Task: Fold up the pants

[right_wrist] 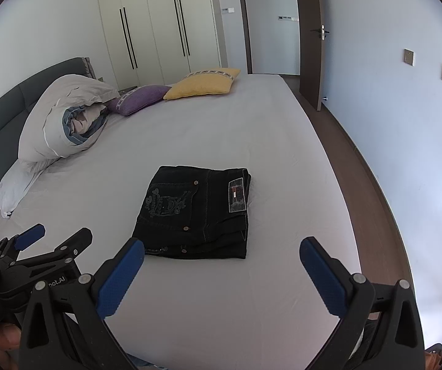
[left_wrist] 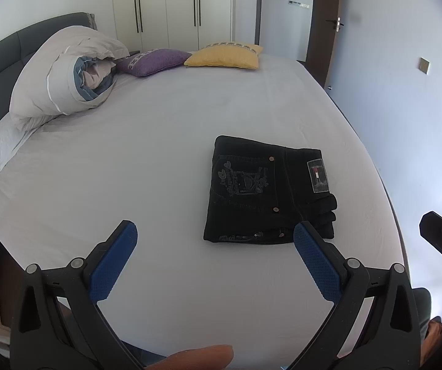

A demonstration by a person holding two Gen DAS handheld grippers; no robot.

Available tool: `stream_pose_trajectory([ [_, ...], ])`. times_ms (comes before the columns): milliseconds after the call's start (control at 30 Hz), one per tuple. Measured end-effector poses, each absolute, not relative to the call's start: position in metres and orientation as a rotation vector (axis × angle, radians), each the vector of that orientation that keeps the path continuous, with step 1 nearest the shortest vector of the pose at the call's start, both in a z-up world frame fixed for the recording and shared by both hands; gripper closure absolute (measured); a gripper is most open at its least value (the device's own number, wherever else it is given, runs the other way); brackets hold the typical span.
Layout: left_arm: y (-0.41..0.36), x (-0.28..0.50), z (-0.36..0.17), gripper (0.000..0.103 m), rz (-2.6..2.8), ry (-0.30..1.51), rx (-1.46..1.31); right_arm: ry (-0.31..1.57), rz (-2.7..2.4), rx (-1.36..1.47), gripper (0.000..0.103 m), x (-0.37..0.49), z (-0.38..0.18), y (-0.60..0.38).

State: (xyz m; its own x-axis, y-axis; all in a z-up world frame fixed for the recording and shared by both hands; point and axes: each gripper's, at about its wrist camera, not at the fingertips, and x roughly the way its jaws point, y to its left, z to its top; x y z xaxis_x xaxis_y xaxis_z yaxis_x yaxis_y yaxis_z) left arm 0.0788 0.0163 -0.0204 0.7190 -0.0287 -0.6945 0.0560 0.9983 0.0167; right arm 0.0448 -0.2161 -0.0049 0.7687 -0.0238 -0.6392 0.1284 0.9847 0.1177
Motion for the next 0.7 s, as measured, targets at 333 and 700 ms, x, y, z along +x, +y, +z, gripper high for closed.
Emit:
stream_pose_trajectory([
  [333, 0.0162, 0.0786, -0.0201, 0.0, -0.047, 0.766, 0.037, 0.695, -0.083, 0.156, 0.0, 0.0437, -0.0078, -0.2138],
  [700, 0.017, 0.077, -0.0219, 0.0, -0.047, 0.764, 0.042, 0.696, -0.082, 0.155, 0.0, 0.0429, -0.0092, -0.213],
])
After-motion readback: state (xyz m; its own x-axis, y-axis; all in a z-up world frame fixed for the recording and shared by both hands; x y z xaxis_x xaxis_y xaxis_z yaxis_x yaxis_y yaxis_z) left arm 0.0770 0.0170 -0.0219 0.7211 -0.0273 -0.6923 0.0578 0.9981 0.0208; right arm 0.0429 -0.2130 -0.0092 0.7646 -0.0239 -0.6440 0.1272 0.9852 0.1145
